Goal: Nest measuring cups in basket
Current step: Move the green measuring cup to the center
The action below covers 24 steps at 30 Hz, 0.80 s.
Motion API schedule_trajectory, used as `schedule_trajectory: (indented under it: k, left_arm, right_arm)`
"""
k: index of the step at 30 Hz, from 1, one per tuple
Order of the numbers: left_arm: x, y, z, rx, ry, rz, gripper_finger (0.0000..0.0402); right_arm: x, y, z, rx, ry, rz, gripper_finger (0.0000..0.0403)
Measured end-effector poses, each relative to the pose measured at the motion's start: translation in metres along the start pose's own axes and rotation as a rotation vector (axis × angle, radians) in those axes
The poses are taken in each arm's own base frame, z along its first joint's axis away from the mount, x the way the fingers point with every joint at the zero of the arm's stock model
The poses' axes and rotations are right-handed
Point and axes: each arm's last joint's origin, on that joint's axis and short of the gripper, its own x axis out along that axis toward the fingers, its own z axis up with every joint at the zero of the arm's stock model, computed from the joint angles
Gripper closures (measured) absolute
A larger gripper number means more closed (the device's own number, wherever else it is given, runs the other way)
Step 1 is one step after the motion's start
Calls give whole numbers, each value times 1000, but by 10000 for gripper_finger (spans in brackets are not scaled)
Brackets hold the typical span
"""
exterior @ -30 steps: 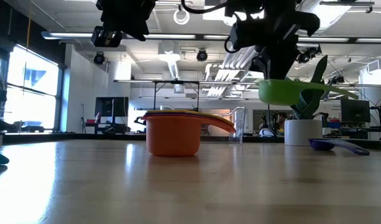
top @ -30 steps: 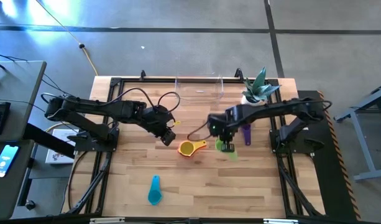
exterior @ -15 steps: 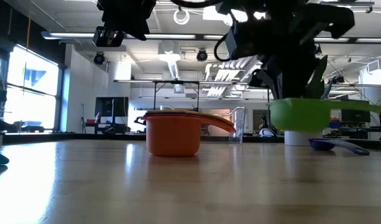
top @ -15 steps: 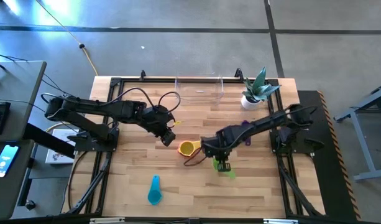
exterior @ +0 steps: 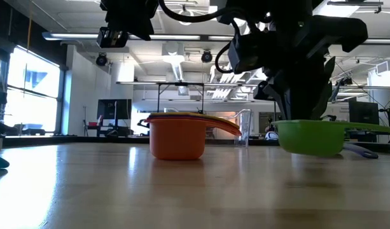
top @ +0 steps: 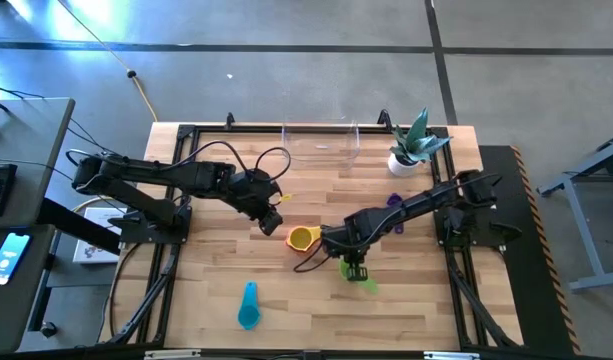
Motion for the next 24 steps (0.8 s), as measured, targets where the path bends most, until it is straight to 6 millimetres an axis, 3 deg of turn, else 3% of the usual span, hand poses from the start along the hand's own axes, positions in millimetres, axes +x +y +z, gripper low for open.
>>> schedule_trajectory:
  k: [24]
  left_arm:
    - [0,0,0,19,4,-3,358]
  right_arm:
    - [0,0,-1,-15,9,0,391]
